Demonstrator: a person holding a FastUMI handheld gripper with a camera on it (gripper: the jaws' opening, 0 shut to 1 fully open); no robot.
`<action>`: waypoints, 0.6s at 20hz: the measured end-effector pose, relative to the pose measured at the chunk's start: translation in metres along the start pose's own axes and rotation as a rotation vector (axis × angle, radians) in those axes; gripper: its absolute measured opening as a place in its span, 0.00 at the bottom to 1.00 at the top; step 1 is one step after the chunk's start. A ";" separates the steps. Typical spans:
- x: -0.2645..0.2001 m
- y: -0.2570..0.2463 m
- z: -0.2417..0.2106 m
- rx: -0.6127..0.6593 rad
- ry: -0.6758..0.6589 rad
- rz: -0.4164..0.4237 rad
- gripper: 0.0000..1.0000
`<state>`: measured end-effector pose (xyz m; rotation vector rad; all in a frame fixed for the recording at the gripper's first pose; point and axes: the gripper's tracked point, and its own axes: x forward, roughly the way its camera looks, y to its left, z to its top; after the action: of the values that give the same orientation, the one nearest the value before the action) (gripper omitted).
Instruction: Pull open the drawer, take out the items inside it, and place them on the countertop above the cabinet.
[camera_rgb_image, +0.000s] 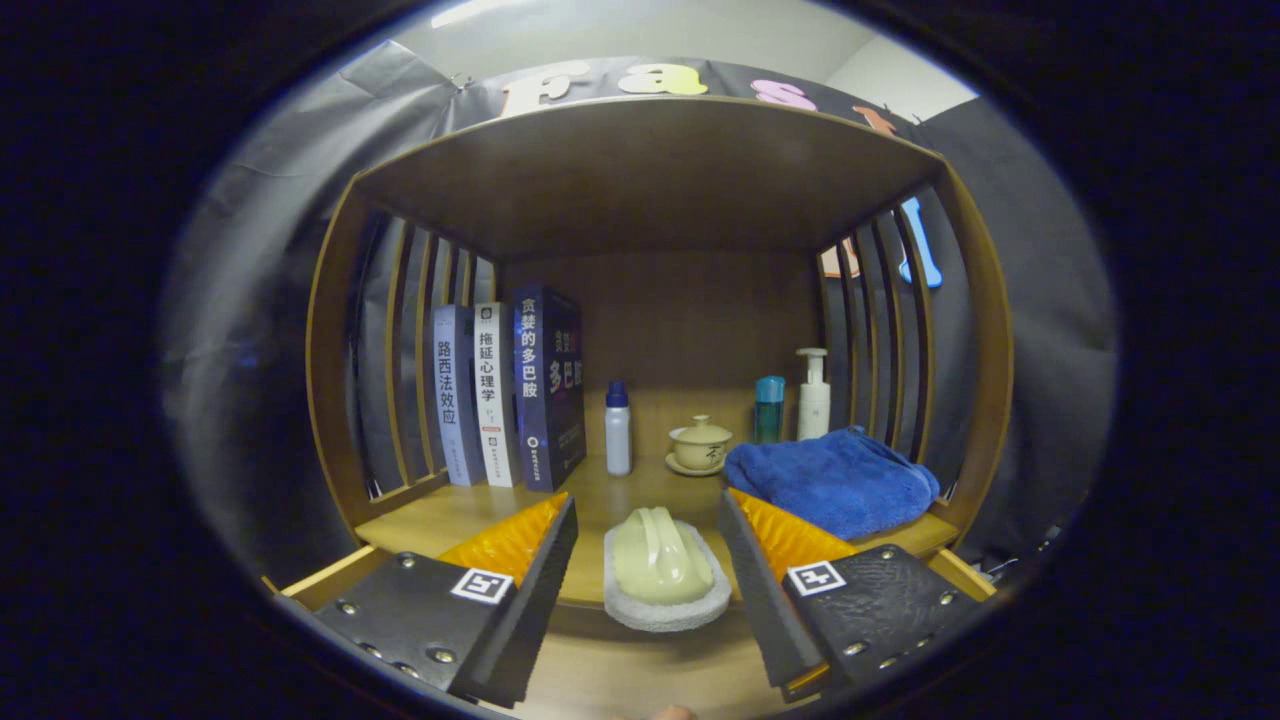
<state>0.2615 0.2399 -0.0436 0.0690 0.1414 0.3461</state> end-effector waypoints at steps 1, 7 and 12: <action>0.000 0.000 0.000 0.000 -0.001 0.000 0.85; 0.000 0.001 0.001 -0.001 -0.005 0.003 0.85; -0.001 0.003 0.001 -0.001 -0.004 0.012 0.85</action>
<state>0.2595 0.2424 -0.0422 0.0695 0.1364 0.3582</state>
